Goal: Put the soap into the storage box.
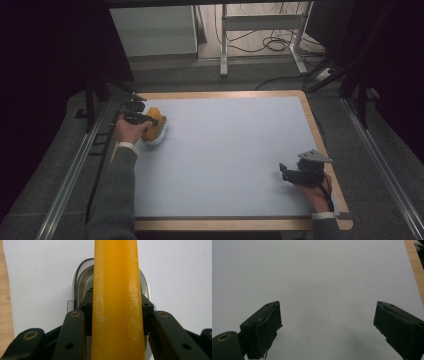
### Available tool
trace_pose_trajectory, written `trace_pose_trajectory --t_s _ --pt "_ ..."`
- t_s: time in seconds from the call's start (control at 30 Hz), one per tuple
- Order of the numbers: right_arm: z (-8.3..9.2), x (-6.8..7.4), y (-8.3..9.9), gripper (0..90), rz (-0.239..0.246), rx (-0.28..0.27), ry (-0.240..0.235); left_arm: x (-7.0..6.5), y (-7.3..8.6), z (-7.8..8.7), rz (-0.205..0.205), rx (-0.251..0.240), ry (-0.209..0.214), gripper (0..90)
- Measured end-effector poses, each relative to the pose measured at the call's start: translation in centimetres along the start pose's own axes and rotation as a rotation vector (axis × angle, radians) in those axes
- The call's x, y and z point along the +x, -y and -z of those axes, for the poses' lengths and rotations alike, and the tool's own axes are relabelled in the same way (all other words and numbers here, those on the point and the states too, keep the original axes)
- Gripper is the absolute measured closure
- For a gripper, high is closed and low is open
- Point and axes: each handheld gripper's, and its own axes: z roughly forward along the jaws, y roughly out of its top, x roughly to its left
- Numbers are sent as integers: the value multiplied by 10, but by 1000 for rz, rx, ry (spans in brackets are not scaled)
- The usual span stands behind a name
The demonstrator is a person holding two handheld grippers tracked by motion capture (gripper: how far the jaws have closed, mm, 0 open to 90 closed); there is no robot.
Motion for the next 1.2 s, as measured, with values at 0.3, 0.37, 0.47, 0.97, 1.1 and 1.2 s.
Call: trace_pose_trajectory --t_s 0.3,0.37,0.47,0.97,1.1,1.2 --pt "-1 0 0 76 3 4 -1 2 2 -1 13 -4 7 606" --pt "-1 0 0 76 3 5 -1 2 2 2 17 -29 8 583" --pt "-1 1 0 76 5 5 -1 2 2 9 18 -54 -3 541" --pt "-1 2 0 76 8 6 -3 8 0 28 0 -119 -65 318" --pt "-2 2 0 76 9 6 -4 10 1 35 -6 -141 -52 316" --pt "-2 3 0 76 11 8 -3 8 2 39 -18 -151 -41 309"
